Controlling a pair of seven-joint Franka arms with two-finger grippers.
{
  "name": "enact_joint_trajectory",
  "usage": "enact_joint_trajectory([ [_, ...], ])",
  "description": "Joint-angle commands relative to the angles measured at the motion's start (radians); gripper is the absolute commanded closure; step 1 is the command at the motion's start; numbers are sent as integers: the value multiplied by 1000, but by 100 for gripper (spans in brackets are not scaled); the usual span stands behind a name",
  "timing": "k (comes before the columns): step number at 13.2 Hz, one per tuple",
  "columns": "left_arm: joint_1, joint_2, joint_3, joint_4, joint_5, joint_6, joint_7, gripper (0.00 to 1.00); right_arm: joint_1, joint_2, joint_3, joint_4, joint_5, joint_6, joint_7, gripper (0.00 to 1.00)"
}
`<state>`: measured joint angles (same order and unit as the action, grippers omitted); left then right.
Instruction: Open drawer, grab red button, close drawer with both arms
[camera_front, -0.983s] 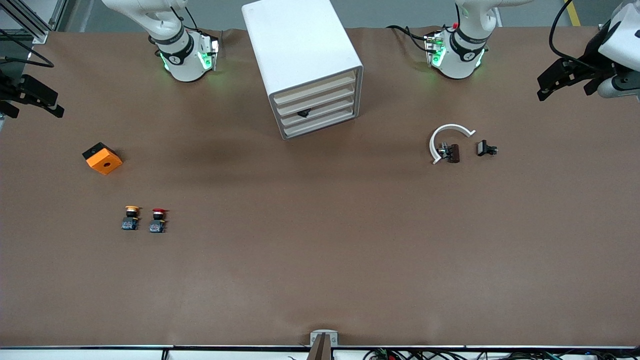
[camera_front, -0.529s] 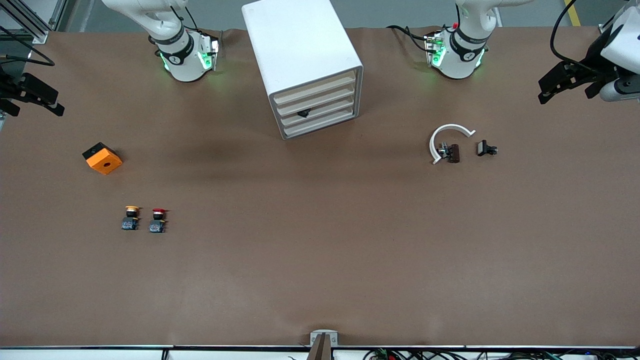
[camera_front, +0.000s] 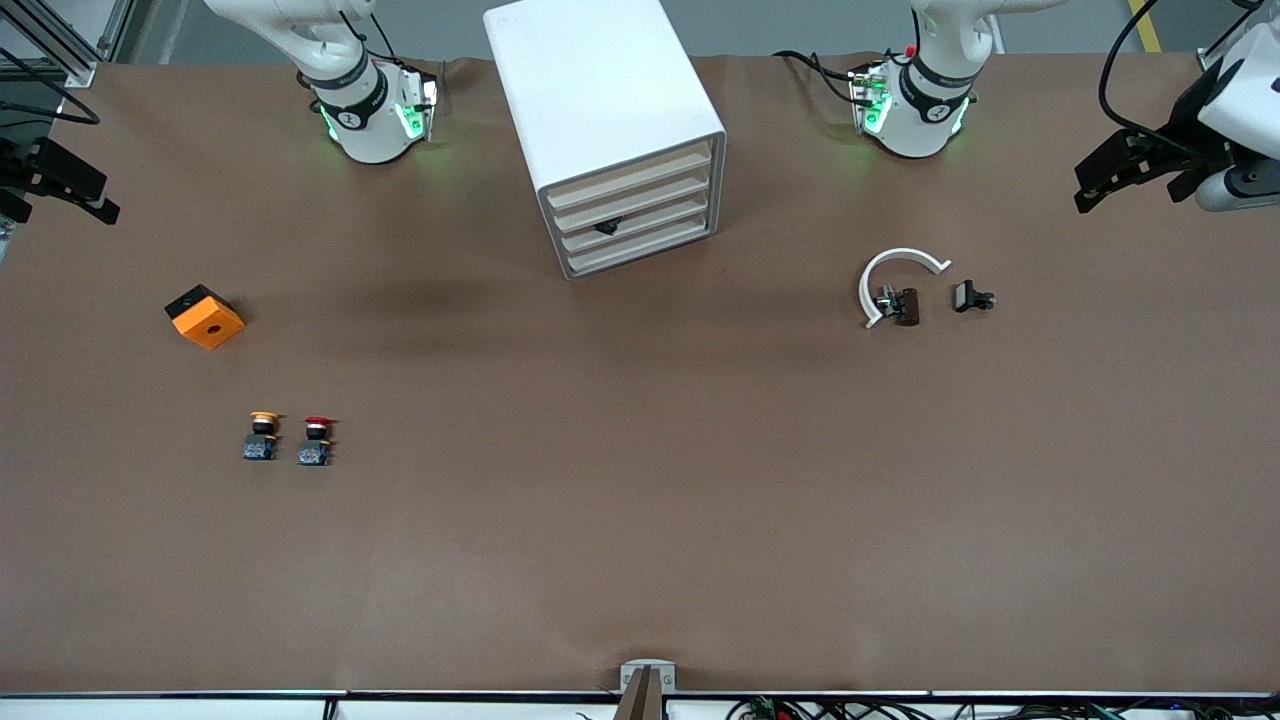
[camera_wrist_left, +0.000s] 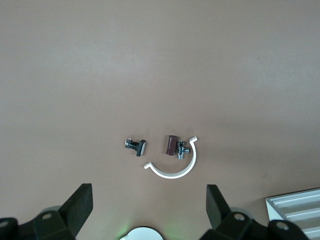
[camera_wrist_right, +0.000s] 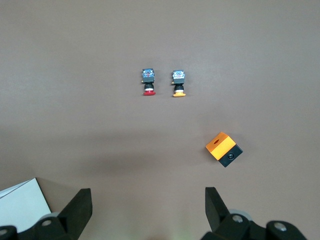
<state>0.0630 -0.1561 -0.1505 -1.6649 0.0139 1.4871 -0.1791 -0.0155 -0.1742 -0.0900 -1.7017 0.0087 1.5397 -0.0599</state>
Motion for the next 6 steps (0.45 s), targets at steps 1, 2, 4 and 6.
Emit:
enact_joint_trajectory([
  [1, -3, 7, 0, 25, -9, -25, 9, 0, -15, -33, 10, -35, -7, 16, 9, 0],
  [2, -3, 7, 0, 25, -8, -25, 9, 0, -15, -33, 9, -35, -7, 16, 9, 0],
  [4, -3, 7, 0, 23, -8, -30, 9, 0, -15, -33, 10, -33, -7, 16, 9, 0],
  [6, -5, 7, 0, 25, -8, -39, 10, 0, -12, -33, 9, -33, -7, 14, 8, 0],
])
